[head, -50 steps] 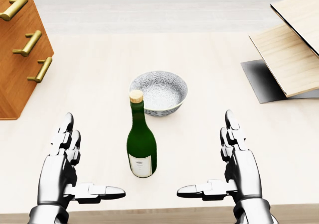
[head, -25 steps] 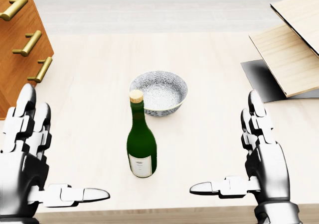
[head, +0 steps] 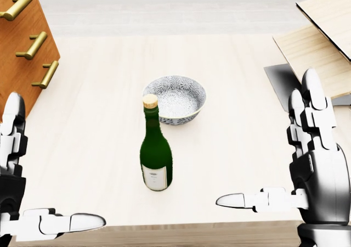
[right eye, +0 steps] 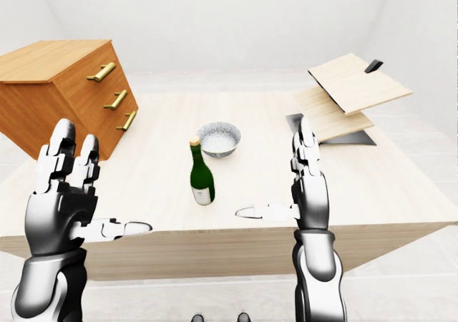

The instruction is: Put the wine bottle on the wine rack.

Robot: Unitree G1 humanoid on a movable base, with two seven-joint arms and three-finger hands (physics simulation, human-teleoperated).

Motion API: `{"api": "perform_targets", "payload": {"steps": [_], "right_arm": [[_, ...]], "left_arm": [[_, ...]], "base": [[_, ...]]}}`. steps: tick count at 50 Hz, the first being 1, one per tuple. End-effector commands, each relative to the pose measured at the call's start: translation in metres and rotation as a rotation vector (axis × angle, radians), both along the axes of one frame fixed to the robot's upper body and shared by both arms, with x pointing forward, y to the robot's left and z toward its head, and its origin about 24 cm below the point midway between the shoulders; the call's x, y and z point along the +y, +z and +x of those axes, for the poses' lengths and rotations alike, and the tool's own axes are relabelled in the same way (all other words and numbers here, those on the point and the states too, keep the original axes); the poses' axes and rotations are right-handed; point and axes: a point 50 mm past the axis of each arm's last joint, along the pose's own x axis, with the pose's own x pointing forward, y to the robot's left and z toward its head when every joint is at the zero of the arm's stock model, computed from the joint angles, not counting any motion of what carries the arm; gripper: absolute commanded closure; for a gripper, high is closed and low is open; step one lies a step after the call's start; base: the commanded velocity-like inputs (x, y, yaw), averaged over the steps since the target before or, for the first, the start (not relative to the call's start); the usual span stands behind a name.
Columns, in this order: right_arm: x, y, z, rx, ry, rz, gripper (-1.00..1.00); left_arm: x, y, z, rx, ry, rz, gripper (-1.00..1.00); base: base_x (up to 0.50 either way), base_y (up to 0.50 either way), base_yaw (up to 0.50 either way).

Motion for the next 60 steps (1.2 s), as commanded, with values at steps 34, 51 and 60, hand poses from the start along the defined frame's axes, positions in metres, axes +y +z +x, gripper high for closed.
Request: {"api": "perform_targets", "payload": {"steps": [34, 51, 60], "right_arm": [[0.007, -0.021, 0.009, 0.095, 0.055, 0.036, -1.00], [0.009, -0.023, 0.008, 0.103, 0.093, 0.073, -1.00], [0.008, -0.030, 0.008, 0.133, 0.070, 0.069, -1.00]], "left_arm": [[0.002, 0.003, -0.008, -0.009, 0.005, 0.012, -1.00], [0.003, -0.001, -0.007, 0.012, 0.005, 0.014, -1.00], [0.003, -0.004, -0.006, 0.025, 0.004, 0.011, -1.00]], "base": [[-0.20, -0.25, 0.00], [0.00, -0.50, 0.00], [0.00, -0.08, 0.20]]}}
